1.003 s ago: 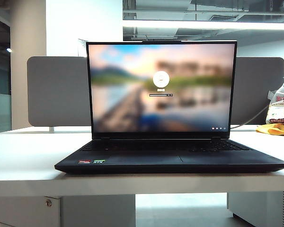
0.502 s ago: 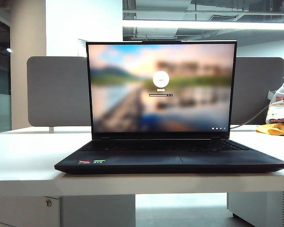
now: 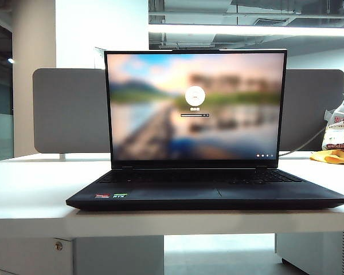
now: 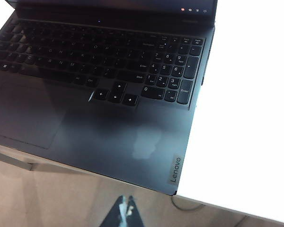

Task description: Open the lid of the laptop and use the keypad to enter the password "123".

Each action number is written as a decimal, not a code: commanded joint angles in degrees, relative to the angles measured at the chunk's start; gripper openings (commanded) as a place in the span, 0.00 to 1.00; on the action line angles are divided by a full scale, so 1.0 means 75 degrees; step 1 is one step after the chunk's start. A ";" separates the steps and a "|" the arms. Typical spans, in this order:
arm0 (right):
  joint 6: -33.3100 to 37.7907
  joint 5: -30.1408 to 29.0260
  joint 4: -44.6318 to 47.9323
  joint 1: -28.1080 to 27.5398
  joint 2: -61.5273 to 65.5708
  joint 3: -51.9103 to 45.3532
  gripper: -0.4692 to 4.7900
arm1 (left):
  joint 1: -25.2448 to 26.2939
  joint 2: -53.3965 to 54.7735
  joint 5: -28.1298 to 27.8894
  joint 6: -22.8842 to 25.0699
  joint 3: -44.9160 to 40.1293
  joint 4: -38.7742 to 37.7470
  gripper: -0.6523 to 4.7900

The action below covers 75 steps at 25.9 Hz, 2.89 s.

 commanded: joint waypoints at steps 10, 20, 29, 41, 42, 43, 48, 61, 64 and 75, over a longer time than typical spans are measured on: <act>0.0026 -0.0009 0.0099 0.0003 -0.0015 0.0029 0.09 | 0.0000 0.0000 0.0047 0.0023 0.0000 -0.0009 0.11; -0.0726 0.0303 0.0289 0.0087 -0.0201 0.0029 0.09 | -0.0003 0.0000 0.0050 0.0023 0.0000 -0.0038 0.11; -0.0265 0.1218 0.3585 -0.0784 -0.2127 -0.1670 0.09 | -0.0006 0.0000 0.0047 0.0026 0.0000 -0.0041 0.11; 0.0044 0.1163 0.5569 -0.2119 -0.4007 -0.4051 0.09 | -0.0006 0.0000 0.0047 0.0026 0.0000 -0.0038 0.11; 0.0114 0.1163 0.5566 -0.2218 -0.4097 -0.4130 0.09 | -0.0006 0.0000 0.0047 0.0026 0.0000 -0.0041 0.11; 0.0216 0.1166 0.5552 -0.2320 -0.4211 -0.4208 0.09 | -0.0006 0.0000 0.0050 0.0023 0.0000 -0.0041 0.11; 0.0233 0.1163 0.5467 -0.2480 -0.4739 -0.4520 0.09 | -0.0006 0.0000 0.0047 0.0026 0.0000 -0.0041 0.11; -0.0061 0.1215 0.3631 -0.2492 -0.5817 -0.4715 0.09 | -0.0006 0.0000 0.0050 0.0023 0.0000 -0.0041 0.11; -0.0388 0.1198 0.3197 -0.2492 -0.5817 -0.4715 0.09 | -0.0006 0.0000 0.0047 0.0026 0.0000 -0.0041 0.11; -0.1157 0.1058 0.2908 -0.2439 -0.5817 -0.4715 0.09 | -0.0006 0.0000 0.0047 0.0026 0.0000 -0.0041 0.11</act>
